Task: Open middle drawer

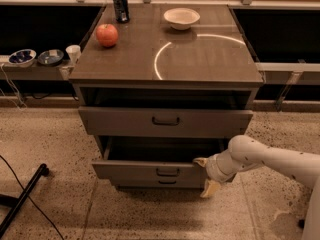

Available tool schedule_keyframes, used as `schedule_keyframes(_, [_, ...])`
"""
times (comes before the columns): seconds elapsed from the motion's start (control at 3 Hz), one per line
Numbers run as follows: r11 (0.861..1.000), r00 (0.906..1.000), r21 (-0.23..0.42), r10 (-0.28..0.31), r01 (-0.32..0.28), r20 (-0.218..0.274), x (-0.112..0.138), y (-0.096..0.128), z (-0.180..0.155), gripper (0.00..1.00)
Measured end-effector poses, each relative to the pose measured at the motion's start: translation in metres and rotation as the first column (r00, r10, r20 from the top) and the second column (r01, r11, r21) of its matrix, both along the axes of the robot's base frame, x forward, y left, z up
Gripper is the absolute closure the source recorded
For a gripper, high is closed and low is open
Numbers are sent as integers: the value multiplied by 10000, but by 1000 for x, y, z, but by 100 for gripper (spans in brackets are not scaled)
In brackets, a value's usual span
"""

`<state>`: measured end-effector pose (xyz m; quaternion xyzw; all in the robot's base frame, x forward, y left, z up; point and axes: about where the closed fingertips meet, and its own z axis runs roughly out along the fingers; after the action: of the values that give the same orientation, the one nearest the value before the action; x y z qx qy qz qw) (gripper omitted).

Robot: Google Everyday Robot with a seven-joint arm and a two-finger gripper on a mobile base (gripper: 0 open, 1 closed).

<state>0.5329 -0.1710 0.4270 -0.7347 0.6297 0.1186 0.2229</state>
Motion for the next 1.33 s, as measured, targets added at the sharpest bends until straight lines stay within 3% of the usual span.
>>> schedule_keyframes(0.33, [9999,9997,-41,163,-164,-204,-27,-1,6,31])
schedule_keyframes(1.33, [9985,9955,-72,534,-541,-778,-81,-1,16,34])
